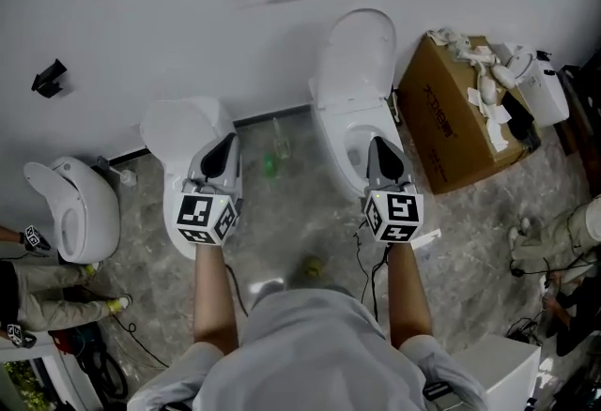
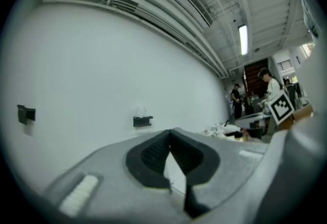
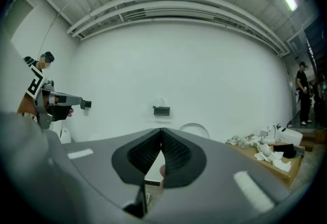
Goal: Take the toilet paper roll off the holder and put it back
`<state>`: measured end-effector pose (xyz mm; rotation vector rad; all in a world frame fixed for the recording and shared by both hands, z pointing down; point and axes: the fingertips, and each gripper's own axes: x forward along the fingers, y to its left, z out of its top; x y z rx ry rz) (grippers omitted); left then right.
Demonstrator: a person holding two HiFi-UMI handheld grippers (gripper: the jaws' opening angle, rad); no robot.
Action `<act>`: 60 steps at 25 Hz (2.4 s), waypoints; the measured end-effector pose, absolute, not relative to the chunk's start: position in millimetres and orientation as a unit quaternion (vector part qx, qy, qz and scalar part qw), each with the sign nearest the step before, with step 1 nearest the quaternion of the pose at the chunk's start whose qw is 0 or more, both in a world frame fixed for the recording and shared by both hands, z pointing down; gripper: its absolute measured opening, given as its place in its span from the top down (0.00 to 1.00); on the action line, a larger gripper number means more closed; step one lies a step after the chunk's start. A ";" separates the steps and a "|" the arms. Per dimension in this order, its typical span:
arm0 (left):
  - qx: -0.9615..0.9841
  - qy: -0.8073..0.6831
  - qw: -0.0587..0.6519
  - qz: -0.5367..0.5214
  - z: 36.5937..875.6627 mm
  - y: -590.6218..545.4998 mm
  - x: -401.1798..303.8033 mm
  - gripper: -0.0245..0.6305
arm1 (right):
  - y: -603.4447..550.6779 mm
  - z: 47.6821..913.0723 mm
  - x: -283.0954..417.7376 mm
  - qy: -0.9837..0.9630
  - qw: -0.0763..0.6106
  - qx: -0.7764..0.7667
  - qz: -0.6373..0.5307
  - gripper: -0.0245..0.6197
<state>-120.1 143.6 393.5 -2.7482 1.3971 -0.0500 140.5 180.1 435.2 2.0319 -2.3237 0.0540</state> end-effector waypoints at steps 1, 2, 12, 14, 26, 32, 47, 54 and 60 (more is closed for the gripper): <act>-0.891 0.454 0.029 -0.017 392.8 138.0 -116.9 0.96 | 173.6 434.9 142.4 -0.753 0.028 0.658 0.014 0.96; -0.890 0.455 0.027 -0.017 392.1 133.4 -115.3 0.96 | 168.1 434.7 142.6 -0.754 0.027 0.656 0.013 0.96; -0.886 0.462 0.042 -0.009 377.5 74.4 -115.8 0.96 | 101.7 431.7 136.7 -0.768 0.014 0.641 0.010 0.96; -0.886 0.462 0.046 -0.005 375.4 55.7 -117.0 0.96 | 83.8 430.6 135.1 -0.769 0.012 0.640 0.007 0.96; -0.891 0.452 0.043 0.002 374.7 -102.9 -130.2 0.96 | -72.9 427.9 115.2 -0.764 0.015 0.645 0.001 0.96; -0.893 0.448 0.038 -0.001 369.8 -189.6 -151.0 0.96 | -157.9 423.8 92.2 -0.761 0.019 0.648 0.006 0.96; -0.908 0.419 0.033 -0.001 363.5 -335.3 -174.9 0.96 | -298.1 412.9 56.5 -0.750 0.023 0.661 0.004 0.96; -0.913 0.407 0.032 0.000 356.7 -362.1 -157.3 0.96 | -321.3 406.2 68.9 -0.748 0.029 0.663 0.002 0.96; -0.910 0.412 0.035 0.009 347.3 -388.2 -131.3 0.96 | -349.4 401.8 89.8 -0.754 0.028 0.656 -0.001 0.96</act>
